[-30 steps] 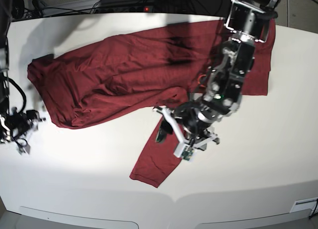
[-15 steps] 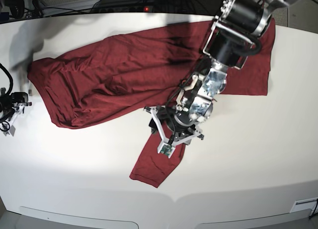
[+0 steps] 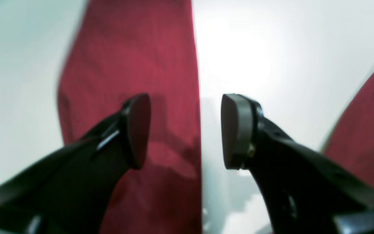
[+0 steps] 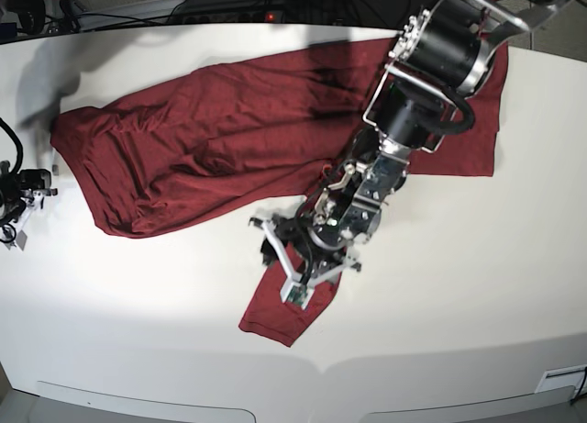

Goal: Fold the T-shirt properly
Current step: 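Carry the sleeve cuff with the left gripper onto the folded shirt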

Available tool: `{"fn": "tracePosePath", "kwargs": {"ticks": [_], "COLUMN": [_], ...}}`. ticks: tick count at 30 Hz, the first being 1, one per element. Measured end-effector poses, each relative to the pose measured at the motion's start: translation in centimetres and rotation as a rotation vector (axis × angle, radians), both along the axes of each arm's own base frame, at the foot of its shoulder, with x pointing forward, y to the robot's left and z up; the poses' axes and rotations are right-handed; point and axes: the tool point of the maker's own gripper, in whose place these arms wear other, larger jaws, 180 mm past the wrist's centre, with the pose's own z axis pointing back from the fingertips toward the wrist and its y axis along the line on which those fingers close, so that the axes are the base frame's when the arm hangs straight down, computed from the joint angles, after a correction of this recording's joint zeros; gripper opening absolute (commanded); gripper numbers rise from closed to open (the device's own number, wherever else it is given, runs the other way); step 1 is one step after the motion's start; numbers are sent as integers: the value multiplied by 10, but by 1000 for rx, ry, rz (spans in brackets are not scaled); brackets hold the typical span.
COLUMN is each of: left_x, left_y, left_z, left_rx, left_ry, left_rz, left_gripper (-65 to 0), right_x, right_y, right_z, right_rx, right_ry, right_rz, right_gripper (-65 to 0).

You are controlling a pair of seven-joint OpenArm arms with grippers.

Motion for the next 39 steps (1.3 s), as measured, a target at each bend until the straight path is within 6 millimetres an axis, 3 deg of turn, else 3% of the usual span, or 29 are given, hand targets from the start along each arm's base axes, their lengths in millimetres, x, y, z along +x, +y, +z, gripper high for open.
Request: {"fn": "tracePosePath", "kwargs": {"ticks": [3, 9, 11, 15, 23, 31, 35, 39], "left_x": [-5, -4, -5, -5, -7, -8, 5, -22], "left_y": [6, 7, 8, 9, 10, 10, 49, 88], "left_z": [-15, -20, -21, -22, -25, -3, 32, 39], "left_rx": [16, 6, 12, 16, 43, -57, -115, -78], "left_ry": [31, 14, 21, 26, 55, 141, 46, 10], "left_rz": [7, 18, 18, 21, 12, 55, 134, 163], "left_gripper": [-316, -353, -419, -650, -650, -650, -650, -650], "right_x": [0, 2, 2, 2, 2, 2, 3, 11], "right_y": [0, 3, 3, 3, 3, 3, 3, 4], "right_z": [0, 0, 0, 0, 0, 0, 0, 2], "right_rx": [2, 21, 20, 20, 20, 19, 18, 19], "right_ry": [0, -13, -11, -12, -12, -12, -20, -58], "right_rz": [-2, -9, -9, -9, -9, -9, -9, -6], "right_gripper": [-398, -398, -398, -398, -398, -398, -398, -398]}}
